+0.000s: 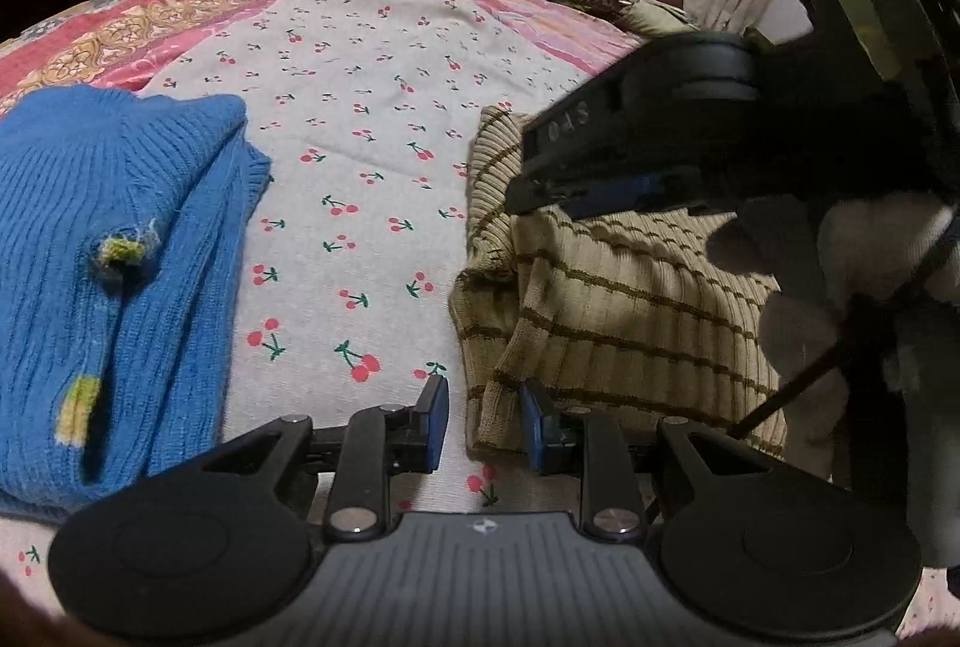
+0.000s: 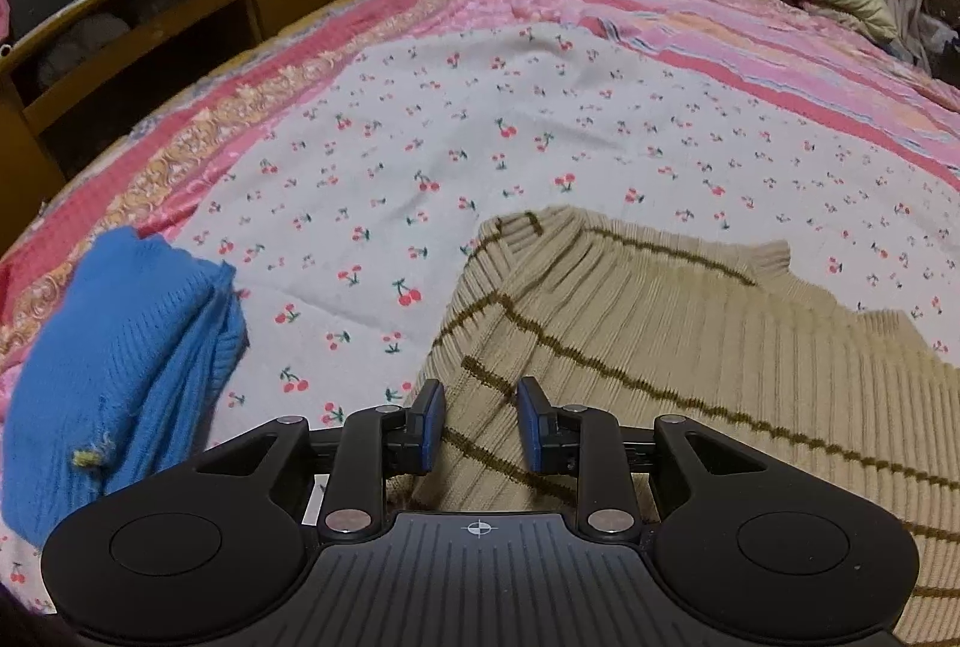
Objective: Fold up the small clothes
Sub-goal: 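Grasp the beige sweater's folded edge with the right tool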
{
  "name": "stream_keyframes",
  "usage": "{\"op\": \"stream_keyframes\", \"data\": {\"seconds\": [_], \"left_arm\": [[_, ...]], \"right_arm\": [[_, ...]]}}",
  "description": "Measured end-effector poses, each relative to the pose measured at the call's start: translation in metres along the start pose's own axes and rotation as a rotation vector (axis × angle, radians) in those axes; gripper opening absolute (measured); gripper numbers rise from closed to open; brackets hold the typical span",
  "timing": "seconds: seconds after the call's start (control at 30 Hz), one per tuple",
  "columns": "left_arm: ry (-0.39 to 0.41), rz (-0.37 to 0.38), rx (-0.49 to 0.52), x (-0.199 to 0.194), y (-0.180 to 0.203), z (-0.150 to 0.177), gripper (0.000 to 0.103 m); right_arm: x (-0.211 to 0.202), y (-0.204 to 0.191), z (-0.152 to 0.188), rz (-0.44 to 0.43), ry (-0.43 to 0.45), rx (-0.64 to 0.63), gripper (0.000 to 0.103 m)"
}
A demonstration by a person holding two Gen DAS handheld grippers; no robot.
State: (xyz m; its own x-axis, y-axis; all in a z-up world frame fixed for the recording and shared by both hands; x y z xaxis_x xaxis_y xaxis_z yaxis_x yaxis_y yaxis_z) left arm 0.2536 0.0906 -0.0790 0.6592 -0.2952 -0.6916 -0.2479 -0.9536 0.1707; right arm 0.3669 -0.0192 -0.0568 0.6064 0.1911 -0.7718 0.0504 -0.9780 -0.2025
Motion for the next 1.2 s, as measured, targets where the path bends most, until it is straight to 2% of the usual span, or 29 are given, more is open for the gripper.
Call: {"op": "stream_keyframes", "data": {"seconds": [0.67,0.97,1.2], "left_arm": [[0.002,-0.014,0.029,0.002,0.003,0.0,0.032],[0.01,-0.014,0.04,0.001,0.005,-0.001,0.032],[0.013,-0.016,0.051,0.002,0.006,-0.002,0.031]], "right_arm": [[-0.008,0.002,0.002,-0.034,0.004,-0.002,0.029],[0.0,-0.006,0.003,-0.021,-0.005,-0.031,0.033],[0.009,-0.013,0.001,-0.001,-0.015,-0.07,0.042]]}}
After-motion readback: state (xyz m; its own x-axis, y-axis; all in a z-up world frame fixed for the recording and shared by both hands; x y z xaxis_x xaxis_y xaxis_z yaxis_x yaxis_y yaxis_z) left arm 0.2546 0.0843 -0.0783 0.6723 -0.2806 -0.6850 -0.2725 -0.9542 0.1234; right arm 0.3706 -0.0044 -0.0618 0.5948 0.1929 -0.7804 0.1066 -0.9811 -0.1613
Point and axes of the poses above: each gripper's, at about its wrist camera, not at the fingertips, and x roughly the way its jaws point, y to its right, z to its underside, the point moved 10 cm from there along x, roughly the way its jaws point, and after that the axes turned 15 degrees about x, right-handed, at the moved point
